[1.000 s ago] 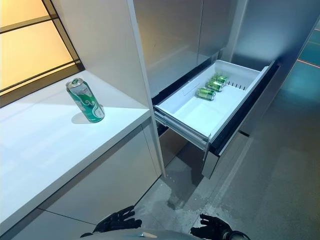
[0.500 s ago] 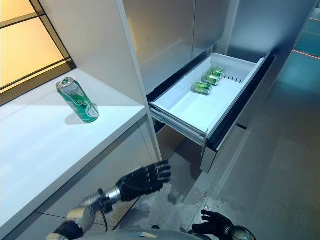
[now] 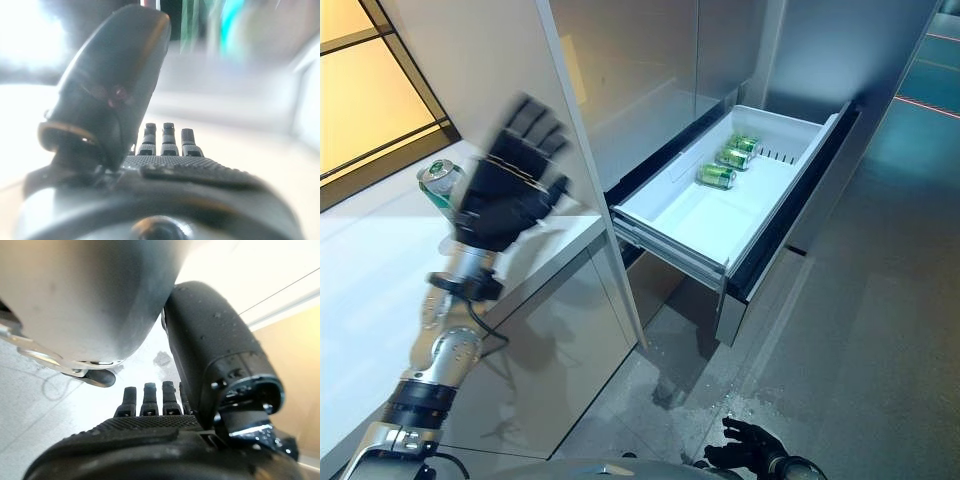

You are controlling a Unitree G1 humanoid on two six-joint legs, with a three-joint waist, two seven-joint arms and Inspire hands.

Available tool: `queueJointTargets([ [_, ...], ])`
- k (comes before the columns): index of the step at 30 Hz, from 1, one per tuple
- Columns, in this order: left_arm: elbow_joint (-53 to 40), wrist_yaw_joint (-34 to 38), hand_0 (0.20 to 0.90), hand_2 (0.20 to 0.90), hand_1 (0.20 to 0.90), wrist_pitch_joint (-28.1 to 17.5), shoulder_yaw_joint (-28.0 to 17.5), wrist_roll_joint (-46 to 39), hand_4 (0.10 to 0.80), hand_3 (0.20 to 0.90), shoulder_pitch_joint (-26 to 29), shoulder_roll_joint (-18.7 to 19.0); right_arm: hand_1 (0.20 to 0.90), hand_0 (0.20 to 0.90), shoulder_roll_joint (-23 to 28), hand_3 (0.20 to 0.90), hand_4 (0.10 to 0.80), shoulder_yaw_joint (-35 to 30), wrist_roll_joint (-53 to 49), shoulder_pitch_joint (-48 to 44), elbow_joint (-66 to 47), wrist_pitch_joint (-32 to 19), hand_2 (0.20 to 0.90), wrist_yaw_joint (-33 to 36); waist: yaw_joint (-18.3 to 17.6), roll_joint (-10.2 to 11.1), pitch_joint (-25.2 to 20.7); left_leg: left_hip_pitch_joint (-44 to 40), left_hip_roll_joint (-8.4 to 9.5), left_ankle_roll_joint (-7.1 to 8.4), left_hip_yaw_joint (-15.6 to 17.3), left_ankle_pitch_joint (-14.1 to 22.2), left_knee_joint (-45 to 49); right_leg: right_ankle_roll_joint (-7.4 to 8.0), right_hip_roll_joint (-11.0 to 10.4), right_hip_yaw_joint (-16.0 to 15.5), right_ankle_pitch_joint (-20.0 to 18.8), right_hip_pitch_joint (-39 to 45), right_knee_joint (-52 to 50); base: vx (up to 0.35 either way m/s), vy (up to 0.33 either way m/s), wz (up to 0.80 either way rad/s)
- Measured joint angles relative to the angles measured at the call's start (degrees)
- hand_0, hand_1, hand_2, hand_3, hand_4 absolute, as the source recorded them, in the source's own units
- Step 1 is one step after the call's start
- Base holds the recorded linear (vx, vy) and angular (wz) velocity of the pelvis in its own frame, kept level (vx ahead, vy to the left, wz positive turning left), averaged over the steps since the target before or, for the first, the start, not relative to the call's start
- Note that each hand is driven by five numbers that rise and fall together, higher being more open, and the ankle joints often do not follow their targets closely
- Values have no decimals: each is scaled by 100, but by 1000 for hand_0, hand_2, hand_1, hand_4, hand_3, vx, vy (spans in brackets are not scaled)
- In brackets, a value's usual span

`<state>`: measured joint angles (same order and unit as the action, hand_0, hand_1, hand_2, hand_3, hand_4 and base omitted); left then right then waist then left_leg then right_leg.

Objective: Put drinks into fridge and close the fridge

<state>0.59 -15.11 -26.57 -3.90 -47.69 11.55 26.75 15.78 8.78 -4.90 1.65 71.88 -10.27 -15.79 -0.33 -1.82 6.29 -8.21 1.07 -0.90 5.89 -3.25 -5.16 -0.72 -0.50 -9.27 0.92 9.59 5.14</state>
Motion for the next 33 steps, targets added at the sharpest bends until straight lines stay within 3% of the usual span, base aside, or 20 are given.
queueJointTargets([
  [3, -167, 999, 900, 900, 900, -499, -315, 695, 800, 900, 98, 198, 900, 900, -59, 900, 800, 95, -21, 13, 87, -29, 900, 61, 78, 90, -56, 1, 10, -2, -36, 9, 1, 0, -4, -23, 1, 14, 7, 43, 27, 7],
  [6, -178, 1613, 900, 900, 900, -490, -296, 1265, 800, 900, 376, 551, 900, 900, -127, 900, 800, 147, -20, 10, 112, -22, 900, 77, 125, 154, -98, 1, 14, -4, -34, 10, 1, 0, -10, -23, 1, 15, 5, 11, 9, 0],
  [11, -99, 2264, 900, 900, 900, -280, -261, 1388, 800, 900, 822, 963, 900, 900, -144, 900, 800, 304, -24, -1, 99, 8, 900, 79, 20, 150, -221, -16, 11, -6, 23, 11, -23, 0, -11, 46, 1, 0, -13, 31, 36, -7],
  [17, 874, 2654, 900, 900, 900, 19, -262, 1325, 800, 900, 1158, 1067, 900, 900, -110, 900, 800, 330, -26, 11, 83, 91, 900, 86, -97, 14, -391, -26, 5, -8, 54, 13, -24, 0, -5, 80, -1, -3, -13, 32, 42, -3],
  [26, 2715, 2706, 900, 900, 900, 801, -252, 1159, 800, 900, 1214, 1671, 900, 900, -103, 900, 800, 333, -24, 17, 7, 204, 900, 84, -136, 13, -390, -55, 5, -10, 109, 19, -22, -2, -4, 144, -3, -10, -31, 54, 61, -3],
  [33, 3024, 2703, 900, 900, 900, 1013, -254, 1042, 800, 900, 1293, 1901, 900, 900, -103, 900, 800, 332, -17, 29, -5, 217, 900, 71, -94, 56, -369, -56, 10, -16, 138, 27, -23, 7, -7, 184, -7, -31, -51, 38, 55, -2],
])
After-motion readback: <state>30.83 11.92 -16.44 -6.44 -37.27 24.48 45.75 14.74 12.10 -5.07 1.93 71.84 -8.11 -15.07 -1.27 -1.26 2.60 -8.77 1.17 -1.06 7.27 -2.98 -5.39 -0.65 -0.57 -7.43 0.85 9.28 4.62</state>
